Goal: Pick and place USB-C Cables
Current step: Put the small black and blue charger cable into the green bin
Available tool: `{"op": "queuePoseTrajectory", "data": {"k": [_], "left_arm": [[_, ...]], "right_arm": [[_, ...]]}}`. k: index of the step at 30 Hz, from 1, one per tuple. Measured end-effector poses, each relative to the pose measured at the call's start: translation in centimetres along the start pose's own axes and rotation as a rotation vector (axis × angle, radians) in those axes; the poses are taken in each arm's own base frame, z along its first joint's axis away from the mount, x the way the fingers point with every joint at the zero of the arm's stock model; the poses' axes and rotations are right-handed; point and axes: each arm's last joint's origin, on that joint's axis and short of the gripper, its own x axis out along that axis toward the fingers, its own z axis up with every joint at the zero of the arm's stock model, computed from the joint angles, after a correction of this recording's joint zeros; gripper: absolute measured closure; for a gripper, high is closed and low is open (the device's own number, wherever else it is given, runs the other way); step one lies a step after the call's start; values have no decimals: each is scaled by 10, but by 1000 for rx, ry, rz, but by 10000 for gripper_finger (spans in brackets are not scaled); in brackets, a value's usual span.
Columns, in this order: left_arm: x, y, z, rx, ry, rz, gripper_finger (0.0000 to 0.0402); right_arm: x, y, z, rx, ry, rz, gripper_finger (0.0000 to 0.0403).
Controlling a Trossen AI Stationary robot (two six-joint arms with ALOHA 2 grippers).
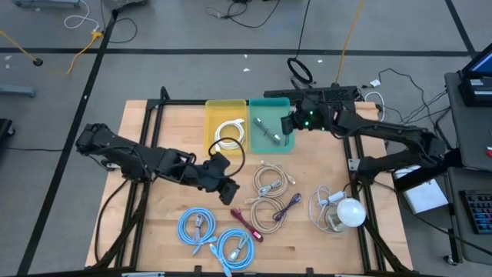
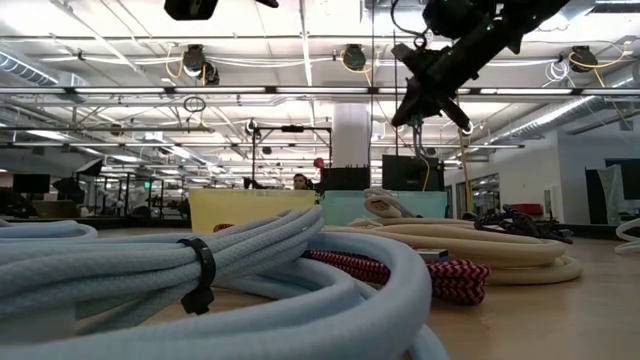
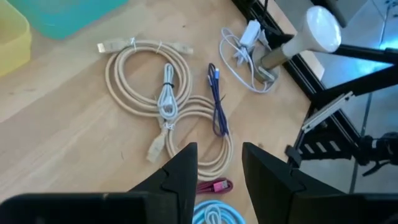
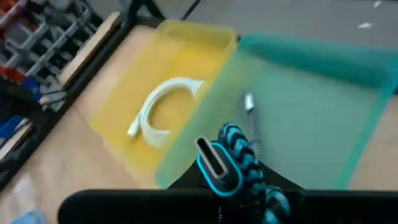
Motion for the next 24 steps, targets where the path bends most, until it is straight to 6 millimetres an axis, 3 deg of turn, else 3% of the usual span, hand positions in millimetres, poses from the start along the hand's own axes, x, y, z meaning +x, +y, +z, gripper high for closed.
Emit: {"op": "queuePoseTrajectory", "data": {"k": [6, 15, 20, 24], "left_arm": [[0, 0, 0, -6, -14, 7, 273], [0, 1, 1, -11, -30, 17, 273], [0, 1, 1, -27, -31, 17, 273], [0, 0, 0, -33, -33, 17, 273]], "right_arm": [[20, -13, 0, -32, 46, -41, 402], [56, -18, -21, -120, 178, -74, 402], [65, -23, -26, -160, 191, -136, 401], [67, -23, -27, -200, 195, -135, 370]]}}
